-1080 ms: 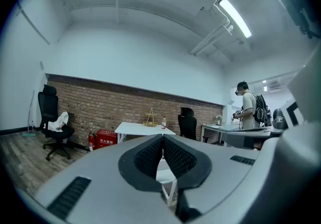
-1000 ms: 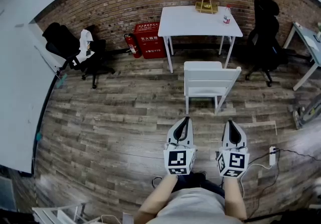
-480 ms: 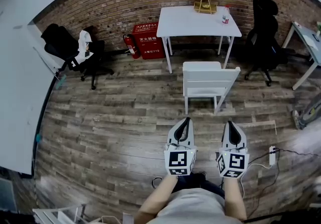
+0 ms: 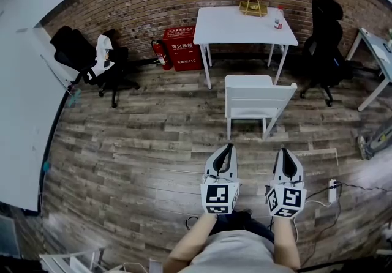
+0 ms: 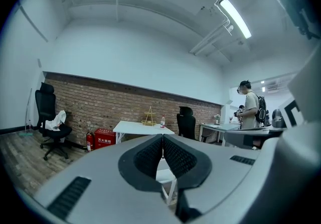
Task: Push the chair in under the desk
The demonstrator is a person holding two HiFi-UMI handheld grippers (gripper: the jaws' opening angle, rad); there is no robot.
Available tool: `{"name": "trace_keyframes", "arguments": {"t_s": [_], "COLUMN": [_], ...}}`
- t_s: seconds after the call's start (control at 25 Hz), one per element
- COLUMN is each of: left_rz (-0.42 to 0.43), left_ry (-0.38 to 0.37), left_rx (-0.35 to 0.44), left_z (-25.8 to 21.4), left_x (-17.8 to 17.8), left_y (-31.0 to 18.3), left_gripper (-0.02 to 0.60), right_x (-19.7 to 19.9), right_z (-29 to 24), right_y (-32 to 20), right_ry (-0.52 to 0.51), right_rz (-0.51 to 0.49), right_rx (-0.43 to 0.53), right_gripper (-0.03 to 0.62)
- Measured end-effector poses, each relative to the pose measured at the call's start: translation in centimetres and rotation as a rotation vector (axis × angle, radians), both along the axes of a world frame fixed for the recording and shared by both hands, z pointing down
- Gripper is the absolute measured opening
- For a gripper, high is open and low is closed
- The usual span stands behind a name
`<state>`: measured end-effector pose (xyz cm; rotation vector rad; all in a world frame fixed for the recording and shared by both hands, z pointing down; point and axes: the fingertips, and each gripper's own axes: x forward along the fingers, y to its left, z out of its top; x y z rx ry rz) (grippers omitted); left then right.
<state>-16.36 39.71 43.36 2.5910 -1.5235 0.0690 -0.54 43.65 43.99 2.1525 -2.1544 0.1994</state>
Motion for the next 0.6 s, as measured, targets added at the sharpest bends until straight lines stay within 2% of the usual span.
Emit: {"name": "trace_keyframes", "arguments": {"t_s": [0.2,0.6], "left_rz": [0.025,0.021], "left_ry": [-0.012,-0.024], "left_rx": [0.000,0.004], "left_z": [0.6,0.9], "left_x": [-0.8,-2.6], "left_y": [-0.8,-2.6], "left_gripper": [0.015,0.015], "right_x": [-0.6,-1.2], "right_z": [0.9,1.3], "right_y": [-0.8,-1.3], "right_ry": [-0.019,-0.039], "right_rz": [0.019,0.055], "right_rx": [-0.010,-0.029], "right_gripper": [0.017,0.017]}}
